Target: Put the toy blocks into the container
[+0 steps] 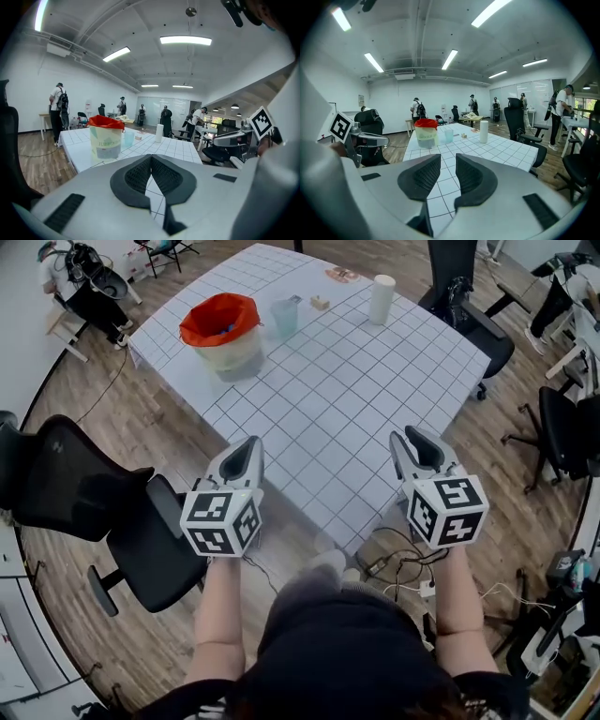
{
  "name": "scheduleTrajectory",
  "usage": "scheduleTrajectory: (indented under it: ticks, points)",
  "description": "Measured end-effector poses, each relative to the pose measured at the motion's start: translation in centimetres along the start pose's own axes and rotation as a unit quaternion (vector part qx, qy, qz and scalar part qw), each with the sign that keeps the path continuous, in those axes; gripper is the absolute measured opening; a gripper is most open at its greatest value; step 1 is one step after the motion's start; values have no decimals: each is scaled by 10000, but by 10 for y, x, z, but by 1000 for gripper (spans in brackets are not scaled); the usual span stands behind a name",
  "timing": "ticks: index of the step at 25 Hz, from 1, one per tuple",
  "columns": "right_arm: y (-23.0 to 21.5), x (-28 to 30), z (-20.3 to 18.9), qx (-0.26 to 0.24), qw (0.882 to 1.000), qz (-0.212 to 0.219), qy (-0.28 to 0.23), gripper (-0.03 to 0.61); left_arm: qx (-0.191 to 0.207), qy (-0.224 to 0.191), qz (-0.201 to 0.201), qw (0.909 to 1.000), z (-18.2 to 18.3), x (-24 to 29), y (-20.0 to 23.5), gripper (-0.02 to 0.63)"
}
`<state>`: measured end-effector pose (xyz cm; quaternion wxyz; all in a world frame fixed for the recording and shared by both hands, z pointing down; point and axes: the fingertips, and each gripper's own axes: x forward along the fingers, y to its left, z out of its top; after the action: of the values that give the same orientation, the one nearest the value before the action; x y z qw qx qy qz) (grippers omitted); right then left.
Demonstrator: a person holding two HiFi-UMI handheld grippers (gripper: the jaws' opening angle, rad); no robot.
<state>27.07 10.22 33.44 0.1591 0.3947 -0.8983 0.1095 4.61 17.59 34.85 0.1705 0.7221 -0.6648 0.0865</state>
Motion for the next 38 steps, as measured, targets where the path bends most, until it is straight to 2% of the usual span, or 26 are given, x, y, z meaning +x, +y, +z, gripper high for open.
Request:
scheduleTrajectory:
  ticks: [5,11,15,19,24,29,38]
  points:
    - [12,-41,-25,306,9995,54,37,115,-8,63,-21,10000,-17,-34,-19,26]
    - [34,-61,-36,709,9971,258,37,115,118,55,-72,9999,-17,-59,-31,26]
    - [48,-65,-27,776,9963,365,82,114,112,0,-168,9998,-9,-56,-27,26]
    - [63,-50,-15,1034,9934,490,99,112,186,-57,-441,9988,0,-34,-18,26]
    - [100,-5,26,1483,9870,606,-97,109,311,-41,-820,9961,20,-10,22,26]
    - [148,64,65,1616,9846,629,-240,109,445,-22,-1206,9917,45,16,82,26]
    - [167,169,94,1577,9872,-49,-239,110,554,3,-1573,9860,73,52,176,26]
